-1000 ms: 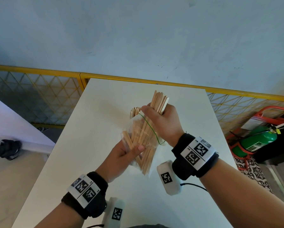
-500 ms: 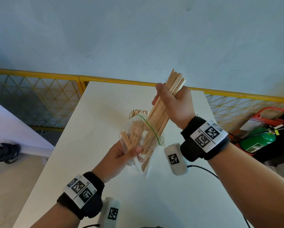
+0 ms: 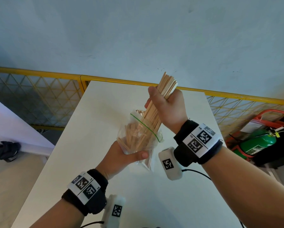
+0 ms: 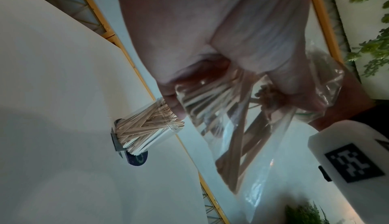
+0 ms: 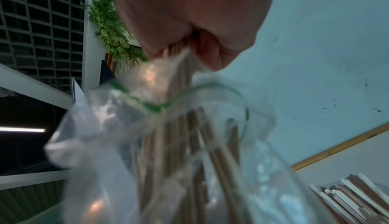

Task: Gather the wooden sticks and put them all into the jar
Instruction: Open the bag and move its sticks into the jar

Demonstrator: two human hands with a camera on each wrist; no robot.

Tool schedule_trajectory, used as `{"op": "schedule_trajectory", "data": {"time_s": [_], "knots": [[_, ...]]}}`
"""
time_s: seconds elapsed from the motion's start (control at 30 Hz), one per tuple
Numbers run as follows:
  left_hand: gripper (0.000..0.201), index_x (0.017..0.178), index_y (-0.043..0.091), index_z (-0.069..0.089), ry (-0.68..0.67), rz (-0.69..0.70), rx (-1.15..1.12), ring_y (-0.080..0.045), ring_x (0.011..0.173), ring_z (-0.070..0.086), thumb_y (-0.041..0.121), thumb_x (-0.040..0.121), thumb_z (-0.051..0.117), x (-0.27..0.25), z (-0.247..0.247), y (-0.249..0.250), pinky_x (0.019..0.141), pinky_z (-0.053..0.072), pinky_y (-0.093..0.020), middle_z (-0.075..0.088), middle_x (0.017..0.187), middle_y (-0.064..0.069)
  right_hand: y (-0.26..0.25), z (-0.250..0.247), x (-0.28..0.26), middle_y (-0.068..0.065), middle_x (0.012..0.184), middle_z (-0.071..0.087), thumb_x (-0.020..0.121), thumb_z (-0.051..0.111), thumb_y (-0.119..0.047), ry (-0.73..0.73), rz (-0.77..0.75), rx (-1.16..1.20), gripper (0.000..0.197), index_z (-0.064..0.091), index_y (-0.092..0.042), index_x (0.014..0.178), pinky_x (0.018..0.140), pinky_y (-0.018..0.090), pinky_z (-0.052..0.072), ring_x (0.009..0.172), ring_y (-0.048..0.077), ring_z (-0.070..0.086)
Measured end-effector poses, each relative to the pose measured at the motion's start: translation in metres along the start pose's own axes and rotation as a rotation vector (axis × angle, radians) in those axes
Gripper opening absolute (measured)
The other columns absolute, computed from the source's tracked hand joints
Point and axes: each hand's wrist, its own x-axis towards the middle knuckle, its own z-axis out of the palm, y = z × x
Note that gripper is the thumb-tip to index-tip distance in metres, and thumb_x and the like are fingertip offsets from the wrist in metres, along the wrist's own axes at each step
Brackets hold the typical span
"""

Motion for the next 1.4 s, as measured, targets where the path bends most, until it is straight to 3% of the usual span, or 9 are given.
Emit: {"op": "schedule_trajectory", "data": {"time_s": [0.23, 0.37, 0.5, 0.63, 0.7, 0.8, 0.93, 1.33, 1.4], "knots": [[0.051, 0.112, 0.015, 0.069, 0.015, -0.001, -0.015, -0.012, 0.101, 0.071, 0.032, 0.065, 0.080, 0.001, -0.006, 0.006, 0.077, 0.053, -0.017, 0.076, 0.106, 0.000, -0.012, -0.013, 0.013, -0.002, 0.052, 0.065, 0.095, 0.052, -0.024, 0.104, -0.008, 0.038, 0.047, 0.064, -0.014, 0.051, 0.051, 0.023, 0.050, 0.048, 0.010, 0.061], [0.050, 0.111, 0.017, 0.069, 0.004, -0.010, -0.016, -0.013, 0.100, 0.071, 0.032, 0.064, 0.080, 0.001, -0.006, 0.003, 0.076, 0.055, -0.021, 0.076, 0.105, -0.002, -0.017, -0.016, 0.017, -0.004, 0.049, 0.064, 0.095, 0.052, -0.021, 0.121, -0.006, 0.027, 0.045, 0.063, -0.009, 0.053, 0.048, 0.020, 0.049, 0.046, 0.008, 0.060], [0.044, 0.105, 0.021, 0.072, 0.031, -0.021, -0.008, -0.016, 0.095, 0.072, 0.034, 0.064, 0.080, 0.000, -0.007, -0.003, 0.073, 0.056, -0.023, 0.077, 0.101, -0.003, -0.024, -0.021, 0.027, -0.002, 0.048, 0.064, 0.093, 0.053, -0.020, 0.143, 0.002, 0.084, 0.043, 0.061, -0.016, 0.051, 0.049, 0.026, 0.051, 0.047, 0.016, 0.061], [0.043, 0.105, 0.022, 0.071, 0.039, -0.040, 0.004, -0.017, 0.097, 0.071, 0.036, 0.065, 0.079, 0.000, -0.011, -0.007, 0.076, 0.057, -0.030, 0.076, 0.101, -0.003, -0.030, -0.021, 0.036, -0.004, 0.045, 0.062, 0.092, 0.053, -0.018, 0.153, -0.012, 0.041, 0.040, 0.065, 0.006, 0.062, 0.046, 0.020, 0.047, 0.044, 0.011, 0.059], [0.042, 0.104, 0.022, 0.071, 0.047, -0.041, 0.013, -0.016, 0.095, 0.071, 0.036, 0.065, 0.079, -0.001, -0.013, -0.008, 0.074, 0.057, -0.031, 0.076, 0.099, -0.003, -0.033, -0.019, 0.039, 0.000, 0.049, 0.064, 0.092, 0.054, -0.018, 0.147, -0.026, 0.061, 0.036, 0.062, 0.001, 0.062, 0.048, 0.025, 0.051, 0.046, 0.013, 0.061], [0.044, 0.105, 0.018, 0.070, 0.055, -0.031, 0.025, -0.015, 0.094, 0.072, 0.035, 0.066, 0.079, -0.002, -0.017, -0.010, 0.074, 0.057, -0.026, 0.076, 0.100, -0.005, -0.036, -0.016, 0.043, 0.000, 0.051, 0.064, 0.091, 0.054, -0.016, 0.145, -0.044, 0.063, 0.031, 0.060, 0.001, 0.066, 0.047, 0.022, 0.049, 0.045, 0.010, 0.061], [0.041, 0.104, 0.020, 0.072, 0.050, -0.038, 0.031, -0.017, 0.096, 0.072, 0.036, 0.067, 0.078, -0.004, -0.023, -0.012, 0.076, 0.056, -0.025, 0.076, 0.102, -0.005, -0.040, -0.013, 0.048, -0.001, 0.050, 0.065, 0.091, 0.054, -0.016, 0.141, -0.069, 0.049, 0.035, 0.059, -0.012, 0.057, 0.048, 0.023, 0.050, 0.046, 0.011, 0.061], [0.048, 0.104, 0.014, 0.072, 0.080, -0.074, 0.026, -0.027, 0.097, 0.071, 0.038, 0.064, 0.079, -0.003, -0.033, -0.025, 0.073, 0.057, -0.028, 0.075, 0.101, -0.012, -0.055, -0.022, 0.074, -0.002, 0.046, 0.064, 0.090, 0.055, -0.017, 0.212, -0.139, 0.090, 0.035, 0.055, -0.011, 0.056, 0.049, 0.025, 0.050, 0.047, 0.014, 0.062], [0.049, 0.105, 0.014, 0.071, 0.093, -0.086, 0.016, -0.030, 0.098, 0.070, 0.039, 0.064, 0.079, -0.003, -0.037, -0.028, 0.076, 0.056, -0.033, 0.075, 0.101, -0.014, -0.061, -0.025, 0.086, -0.002, 0.045, 0.063, 0.089, 0.055, -0.016, 0.240, -0.183, 0.098, 0.034, 0.054, -0.011, 0.056, 0.050, 0.025, 0.050, 0.047, 0.015, 0.063]]}}
